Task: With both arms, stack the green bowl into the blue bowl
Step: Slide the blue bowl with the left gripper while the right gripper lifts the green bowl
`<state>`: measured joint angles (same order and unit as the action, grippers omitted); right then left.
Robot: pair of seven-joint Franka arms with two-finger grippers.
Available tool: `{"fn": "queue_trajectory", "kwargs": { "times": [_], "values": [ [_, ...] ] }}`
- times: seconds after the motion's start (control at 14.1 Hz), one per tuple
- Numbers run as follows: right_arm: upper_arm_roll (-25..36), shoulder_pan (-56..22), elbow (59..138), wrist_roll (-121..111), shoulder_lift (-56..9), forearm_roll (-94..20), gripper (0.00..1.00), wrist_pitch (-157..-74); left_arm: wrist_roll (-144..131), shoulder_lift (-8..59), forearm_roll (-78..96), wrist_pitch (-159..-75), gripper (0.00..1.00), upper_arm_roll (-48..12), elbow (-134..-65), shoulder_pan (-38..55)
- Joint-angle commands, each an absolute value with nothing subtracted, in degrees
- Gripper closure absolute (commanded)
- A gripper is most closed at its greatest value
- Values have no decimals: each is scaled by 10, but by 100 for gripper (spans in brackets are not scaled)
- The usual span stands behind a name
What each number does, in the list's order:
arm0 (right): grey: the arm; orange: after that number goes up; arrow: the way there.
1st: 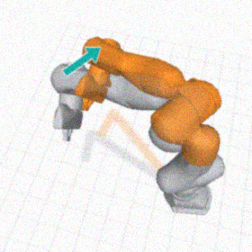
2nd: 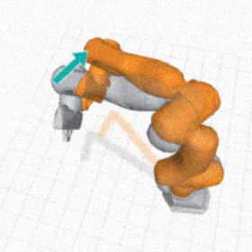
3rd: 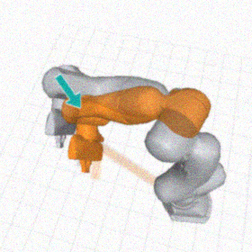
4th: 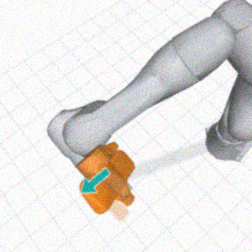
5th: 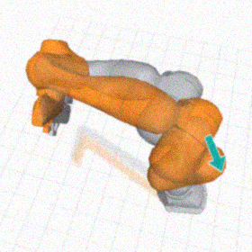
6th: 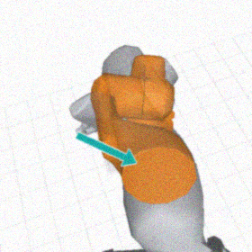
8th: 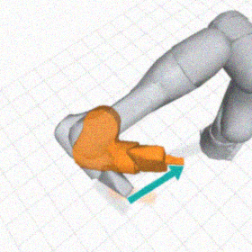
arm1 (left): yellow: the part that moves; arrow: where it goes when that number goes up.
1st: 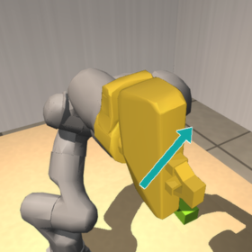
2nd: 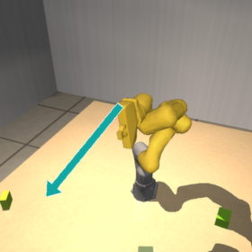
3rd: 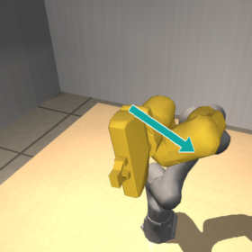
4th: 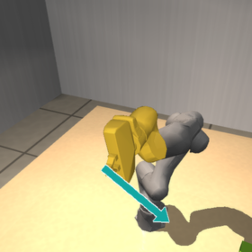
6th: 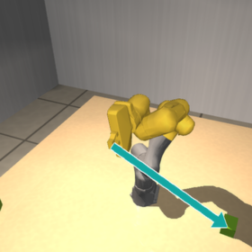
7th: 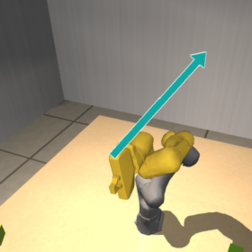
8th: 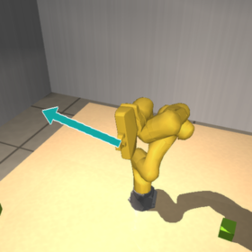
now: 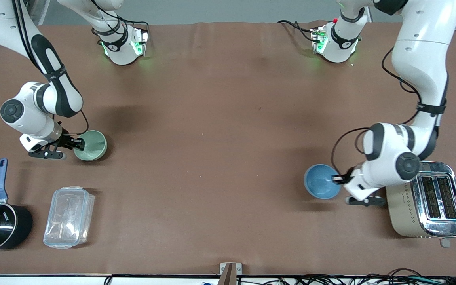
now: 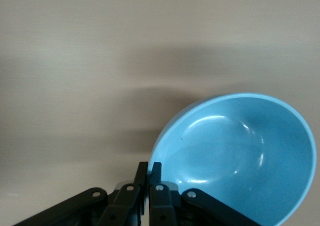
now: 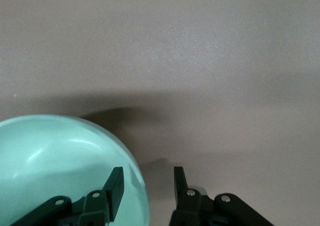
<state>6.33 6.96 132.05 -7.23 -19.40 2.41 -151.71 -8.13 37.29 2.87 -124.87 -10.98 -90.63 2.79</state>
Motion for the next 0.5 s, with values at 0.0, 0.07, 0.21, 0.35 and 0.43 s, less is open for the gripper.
{"fn": "queue_trajectory", "kwargs": {
  "times": [0.0,0.07,0.21,0.35,0.43],
  "values": [
    [57,82,1332,-75,-192,23,72,-1531,-155,359,34,-1233,100,-170,-908,41],
    [57,82,1332,-73,-192,22,84,-1530,-183,362,32,-1234,100,-183,-908,59],
    [57,81,1330,-69,-191,14,100,-1523,-239,373,31,-1235,100,-184,-906,122],
    [57,77,1321,-69,-167,13,100,-1474,-289,389,31,-1239,100,-183,-894,173],
    [57,76,1298,-70,-150,13,100,-1417,-312,396,30,-1239,100,-183,-887,196]
  ]
}}
